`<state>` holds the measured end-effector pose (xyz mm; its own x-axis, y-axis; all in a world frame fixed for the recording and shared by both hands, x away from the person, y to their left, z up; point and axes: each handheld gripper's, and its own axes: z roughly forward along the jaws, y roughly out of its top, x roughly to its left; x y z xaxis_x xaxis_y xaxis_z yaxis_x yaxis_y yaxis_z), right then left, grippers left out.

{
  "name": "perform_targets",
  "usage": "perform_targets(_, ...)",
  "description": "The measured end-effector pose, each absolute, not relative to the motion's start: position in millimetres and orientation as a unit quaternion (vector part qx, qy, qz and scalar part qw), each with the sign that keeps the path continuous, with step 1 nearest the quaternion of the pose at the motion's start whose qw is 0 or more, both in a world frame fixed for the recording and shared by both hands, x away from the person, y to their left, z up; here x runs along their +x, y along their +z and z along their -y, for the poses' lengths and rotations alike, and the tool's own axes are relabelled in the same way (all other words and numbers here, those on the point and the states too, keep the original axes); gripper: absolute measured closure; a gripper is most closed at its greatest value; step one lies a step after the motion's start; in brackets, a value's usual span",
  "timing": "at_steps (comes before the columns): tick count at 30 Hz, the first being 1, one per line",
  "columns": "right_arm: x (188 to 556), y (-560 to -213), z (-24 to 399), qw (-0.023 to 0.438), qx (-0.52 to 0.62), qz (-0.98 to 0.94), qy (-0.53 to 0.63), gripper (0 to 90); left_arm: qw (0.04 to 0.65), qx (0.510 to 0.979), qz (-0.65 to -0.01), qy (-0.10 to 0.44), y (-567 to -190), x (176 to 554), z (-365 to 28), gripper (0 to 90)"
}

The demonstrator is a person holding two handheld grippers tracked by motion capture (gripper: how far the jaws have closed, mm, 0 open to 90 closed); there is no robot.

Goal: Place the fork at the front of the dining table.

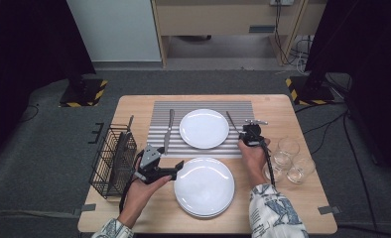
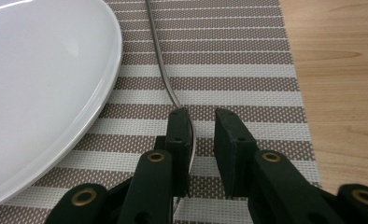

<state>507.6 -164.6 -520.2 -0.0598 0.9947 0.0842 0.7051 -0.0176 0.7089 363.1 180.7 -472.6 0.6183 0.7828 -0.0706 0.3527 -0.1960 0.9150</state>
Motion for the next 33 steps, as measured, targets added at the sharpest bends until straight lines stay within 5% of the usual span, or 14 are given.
perform_targets(10, 506.7, -520.8, 168.7, 0.252, 0.646, -0.654, 0.303, 70.9, 0.506, 0.744, -0.381, 0.212, -472.6, 363.0, -180.2, 8.3)
perform_targets(26, 503.2, -516.8, 163.5, 0.26, 0.614, -0.675, 0.317, 34.3, 0.507, 0.743, -0.38, 0.215, -470.8, 362.4, -180.5, 8.3)
perform_targets(33, 498.0, -518.6, 162.2, 0.261, 0.601, -0.684, 0.32, 33.0, 0.506, 0.744, -0.379, 0.217, -470.3, 361.9, -180.0, 8.3)
